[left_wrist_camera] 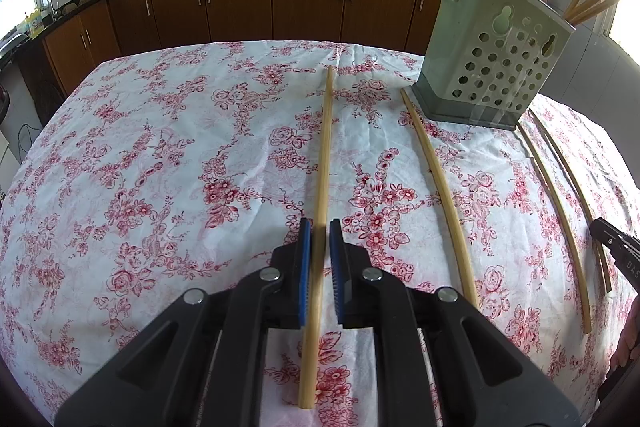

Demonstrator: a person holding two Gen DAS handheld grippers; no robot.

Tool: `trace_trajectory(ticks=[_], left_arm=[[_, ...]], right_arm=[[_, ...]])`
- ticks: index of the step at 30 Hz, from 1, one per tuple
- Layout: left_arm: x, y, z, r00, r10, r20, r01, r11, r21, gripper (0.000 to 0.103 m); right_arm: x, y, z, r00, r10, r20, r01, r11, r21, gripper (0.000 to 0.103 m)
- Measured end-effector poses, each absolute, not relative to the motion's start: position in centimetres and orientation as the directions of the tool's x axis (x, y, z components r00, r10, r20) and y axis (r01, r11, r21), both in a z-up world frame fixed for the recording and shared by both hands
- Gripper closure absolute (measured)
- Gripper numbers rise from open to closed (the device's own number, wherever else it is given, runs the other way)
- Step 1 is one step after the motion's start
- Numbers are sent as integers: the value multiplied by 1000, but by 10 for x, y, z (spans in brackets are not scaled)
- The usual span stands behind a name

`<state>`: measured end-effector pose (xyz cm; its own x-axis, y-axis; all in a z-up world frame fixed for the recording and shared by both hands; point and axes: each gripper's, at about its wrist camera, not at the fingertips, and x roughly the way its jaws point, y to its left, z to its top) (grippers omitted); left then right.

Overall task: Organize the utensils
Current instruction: 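Hold the grasped chopsticks on the cloth with both grippers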

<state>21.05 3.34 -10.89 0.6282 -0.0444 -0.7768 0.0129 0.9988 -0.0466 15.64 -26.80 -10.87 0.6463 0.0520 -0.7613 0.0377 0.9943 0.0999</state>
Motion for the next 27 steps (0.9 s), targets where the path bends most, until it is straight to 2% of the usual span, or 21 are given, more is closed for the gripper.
trace_trajectory(ticks=[27], left_arm=[[211,35,-108,628,-57,-776,16,998,-60,91]], right_arm=[[157,-268,-109,647,54,-760,37,994,102,94]])
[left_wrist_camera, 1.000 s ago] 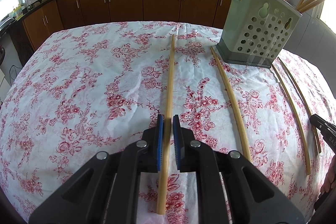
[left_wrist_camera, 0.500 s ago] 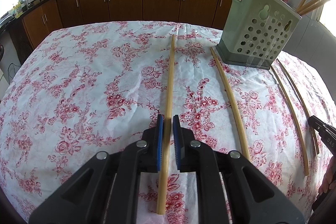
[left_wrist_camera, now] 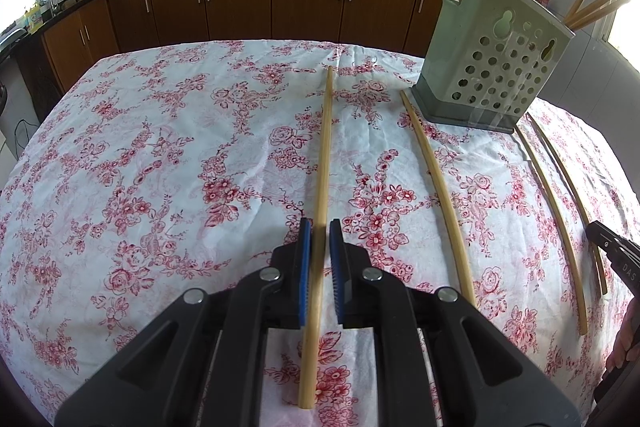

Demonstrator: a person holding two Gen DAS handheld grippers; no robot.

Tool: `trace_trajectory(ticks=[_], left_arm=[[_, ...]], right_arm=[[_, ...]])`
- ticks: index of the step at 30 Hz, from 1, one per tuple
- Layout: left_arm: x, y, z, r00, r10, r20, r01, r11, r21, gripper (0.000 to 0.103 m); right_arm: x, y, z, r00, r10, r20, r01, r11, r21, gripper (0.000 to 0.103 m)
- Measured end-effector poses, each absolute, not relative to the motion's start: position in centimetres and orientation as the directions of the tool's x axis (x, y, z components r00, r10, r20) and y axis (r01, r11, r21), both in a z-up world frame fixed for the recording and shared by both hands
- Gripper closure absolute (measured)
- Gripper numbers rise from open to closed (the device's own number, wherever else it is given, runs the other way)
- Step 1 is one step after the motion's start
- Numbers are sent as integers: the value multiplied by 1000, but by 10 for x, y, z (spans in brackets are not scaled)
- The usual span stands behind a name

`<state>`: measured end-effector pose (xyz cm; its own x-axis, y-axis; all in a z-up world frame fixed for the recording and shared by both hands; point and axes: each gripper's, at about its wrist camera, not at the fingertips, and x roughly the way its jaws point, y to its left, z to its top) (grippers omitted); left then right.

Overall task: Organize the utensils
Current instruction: 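Hold the grasped chopsticks on the cloth with both grippers, then lift the left gripper's chopstick into the green holder while the right gripper inserts its chopstick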

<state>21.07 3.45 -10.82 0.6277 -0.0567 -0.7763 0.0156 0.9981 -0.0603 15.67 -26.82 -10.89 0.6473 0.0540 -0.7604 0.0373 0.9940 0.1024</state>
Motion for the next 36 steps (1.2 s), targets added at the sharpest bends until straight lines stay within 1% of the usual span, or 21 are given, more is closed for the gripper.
trace_trajectory(ticks=[8,12,15,21,23,26,30,32,33,36], left_arm=[[210,34,-108,628,-59,-776,17,998,-63,91],[207,26,-107,619,-40,-785,60,998,-3,91],[198,25,-107,614,-58,-787,73,997,-16,91],[190,19,-108,622,-41,-782,98,995,27,94],[190,20,-105,615,-34,-788,103,994,37,94],[182,25,-82,663,-40,-747,100,994,36,94],[169,30,-31,758,-70,-648,94,996,2,95],[164,31,-8,796,-87,-599,96,995,-16,97],[163,32,6,816,-95,-571,98,995,-25,98],[162,30,31,844,-117,-523,112,993,-41,100]], right_arm=[[156,-268,-108,647,55,-760,38,994,104,94],[154,-269,-108,646,52,-761,31,995,95,94],[149,-268,-108,646,61,-761,27,994,102,94],[148,-268,-106,651,51,-757,22,996,86,95],[143,-270,-96,681,51,-730,19,996,88,95],[133,-278,-69,748,57,-661,21,994,109,95],[123,-288,-29,828,41,-560,34,992,124,95],[120,-291,-11,858,34,-512,38,991,129,95],[120,-292,-4,870,31,-492,38,991,131,95],[118,-296,8,890,25,-455,38,991,130,95]])
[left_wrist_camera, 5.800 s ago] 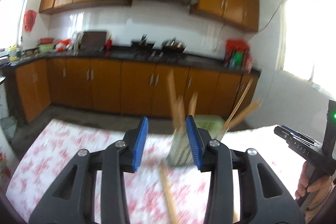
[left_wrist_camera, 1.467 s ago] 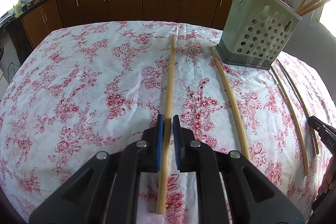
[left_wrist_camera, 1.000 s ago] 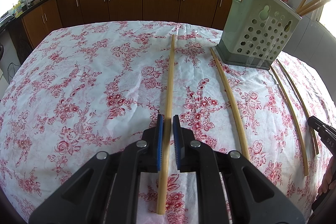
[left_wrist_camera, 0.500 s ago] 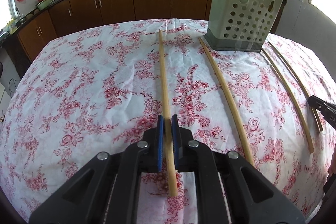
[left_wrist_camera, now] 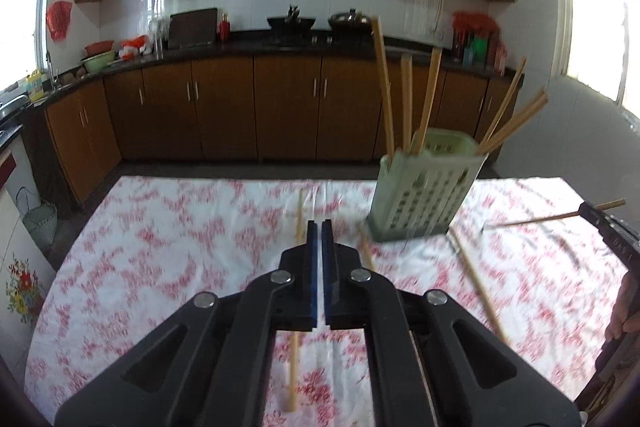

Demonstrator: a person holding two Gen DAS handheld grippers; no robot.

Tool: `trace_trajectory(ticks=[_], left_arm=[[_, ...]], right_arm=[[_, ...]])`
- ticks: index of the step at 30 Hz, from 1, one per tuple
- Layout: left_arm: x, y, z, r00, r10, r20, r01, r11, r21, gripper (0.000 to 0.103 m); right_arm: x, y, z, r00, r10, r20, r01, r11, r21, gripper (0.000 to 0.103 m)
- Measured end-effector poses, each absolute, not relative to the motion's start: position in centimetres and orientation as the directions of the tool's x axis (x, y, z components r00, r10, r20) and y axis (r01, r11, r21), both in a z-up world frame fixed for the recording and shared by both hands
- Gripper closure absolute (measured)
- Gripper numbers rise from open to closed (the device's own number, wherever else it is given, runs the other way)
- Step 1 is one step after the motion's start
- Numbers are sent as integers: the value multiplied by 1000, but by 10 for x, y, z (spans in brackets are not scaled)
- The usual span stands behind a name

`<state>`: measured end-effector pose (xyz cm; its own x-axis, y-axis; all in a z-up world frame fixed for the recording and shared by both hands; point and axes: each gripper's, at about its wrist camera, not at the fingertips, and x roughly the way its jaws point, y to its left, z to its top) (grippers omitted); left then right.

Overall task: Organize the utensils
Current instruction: 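Lift the left gripper's chopstick into the green holder while the right gripper inserts its chopstick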

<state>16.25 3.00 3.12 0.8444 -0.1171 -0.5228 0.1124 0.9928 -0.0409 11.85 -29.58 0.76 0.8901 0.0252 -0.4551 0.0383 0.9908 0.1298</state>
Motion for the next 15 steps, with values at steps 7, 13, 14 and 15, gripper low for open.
trace_trajectory(ticks=[7,13,14,15], left_arm=[[172,34,39,826,-135,-548,130,990,-48,99],[178,57,-31,745,5,-668,49,997,61,77],[179,63,-42,731,29,-682,36,996,80,77],[180,68,-49,720,40,-693,27,996,85,77]], right_arm=[[118,-293,11,898,31,-439,26,992,123,95],[115,-286,5,888,43,-458,16,992,124,95],[115,-286,6,888,44,-459,14,992,124,95],[115,-286,6,887,46,-459,13,992,124,95]])
